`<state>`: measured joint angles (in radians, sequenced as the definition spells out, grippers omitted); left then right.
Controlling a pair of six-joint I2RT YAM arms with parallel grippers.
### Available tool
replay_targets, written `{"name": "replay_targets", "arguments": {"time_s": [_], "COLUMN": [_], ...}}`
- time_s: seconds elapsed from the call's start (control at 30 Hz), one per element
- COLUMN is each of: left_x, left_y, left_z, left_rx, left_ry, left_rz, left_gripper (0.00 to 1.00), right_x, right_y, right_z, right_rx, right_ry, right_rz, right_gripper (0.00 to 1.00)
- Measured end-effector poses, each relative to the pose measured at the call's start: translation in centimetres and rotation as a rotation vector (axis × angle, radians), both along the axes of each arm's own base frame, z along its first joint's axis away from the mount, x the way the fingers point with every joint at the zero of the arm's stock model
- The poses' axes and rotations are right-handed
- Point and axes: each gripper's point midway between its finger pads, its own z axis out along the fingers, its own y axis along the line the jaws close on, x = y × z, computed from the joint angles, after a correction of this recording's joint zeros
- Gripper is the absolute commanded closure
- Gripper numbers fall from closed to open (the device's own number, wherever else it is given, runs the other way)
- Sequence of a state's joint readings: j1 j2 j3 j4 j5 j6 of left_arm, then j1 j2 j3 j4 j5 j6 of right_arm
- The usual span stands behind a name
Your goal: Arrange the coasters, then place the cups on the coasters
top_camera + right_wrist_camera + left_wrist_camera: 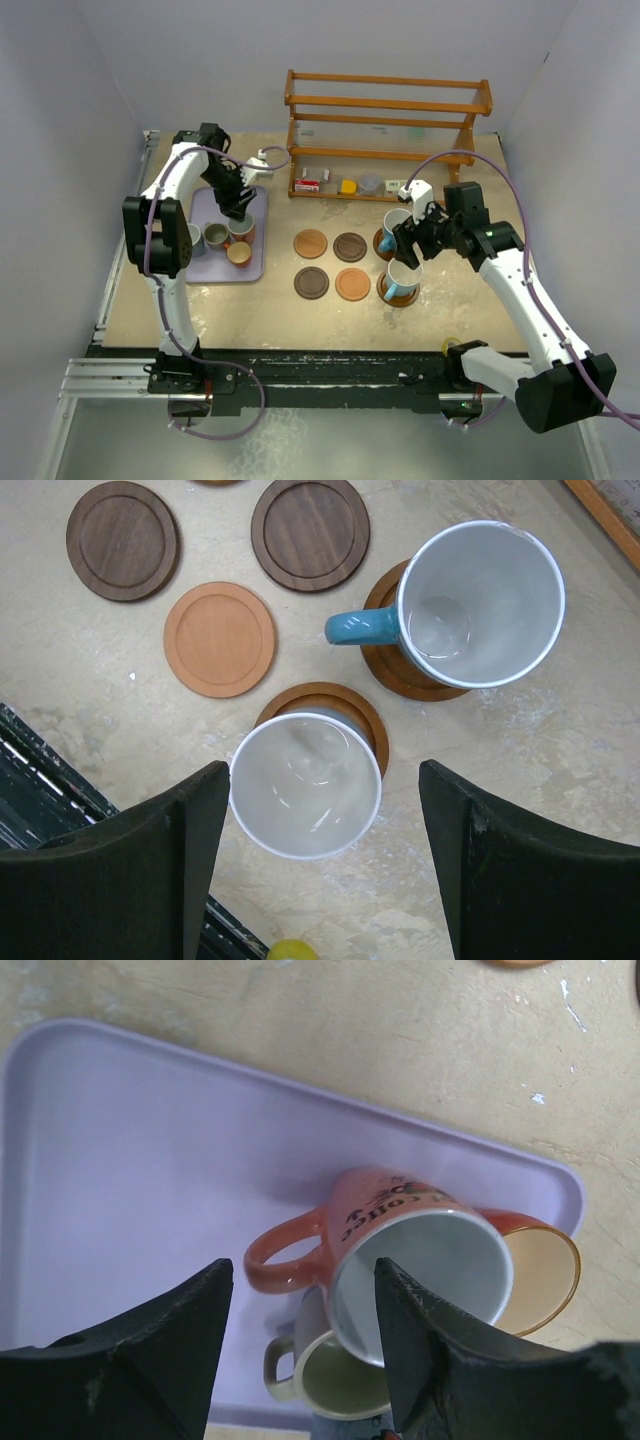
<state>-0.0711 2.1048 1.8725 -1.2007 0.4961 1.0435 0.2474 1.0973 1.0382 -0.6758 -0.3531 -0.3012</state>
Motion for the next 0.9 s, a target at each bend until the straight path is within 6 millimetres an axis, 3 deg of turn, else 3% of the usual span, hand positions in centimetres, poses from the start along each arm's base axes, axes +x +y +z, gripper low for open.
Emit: {"name": "replay_targets", "arguments": {"time_s": [0.3,0.57,0.9], "left_x": [-0.9,-0.8,-0.6], "left_y": [-2.4,-2.3,-2.1], "left_z": [-1.0,-1.6,-1.6], "left_rx": [0.058,0.098,0.102], "left_ry": [0.004,0.001,-0.023], "left_rz": [-0.105,-0.120,-0.042], "left_gripper": [0.74,0.96,0.97], "right_x": [0.0,0.0,-0.1], "right_y": [0.0,-0.1,-0.1], "right_z": [0.0,-0.1,-0.5], "right_rx": [-0.002,-0.003,-0.006], "right_ry": [0.001,0.002,0.011], "right_rz": [-0.002,-0.002,-0.002], "right_gripper": [0.22,0.23,0.24]}}
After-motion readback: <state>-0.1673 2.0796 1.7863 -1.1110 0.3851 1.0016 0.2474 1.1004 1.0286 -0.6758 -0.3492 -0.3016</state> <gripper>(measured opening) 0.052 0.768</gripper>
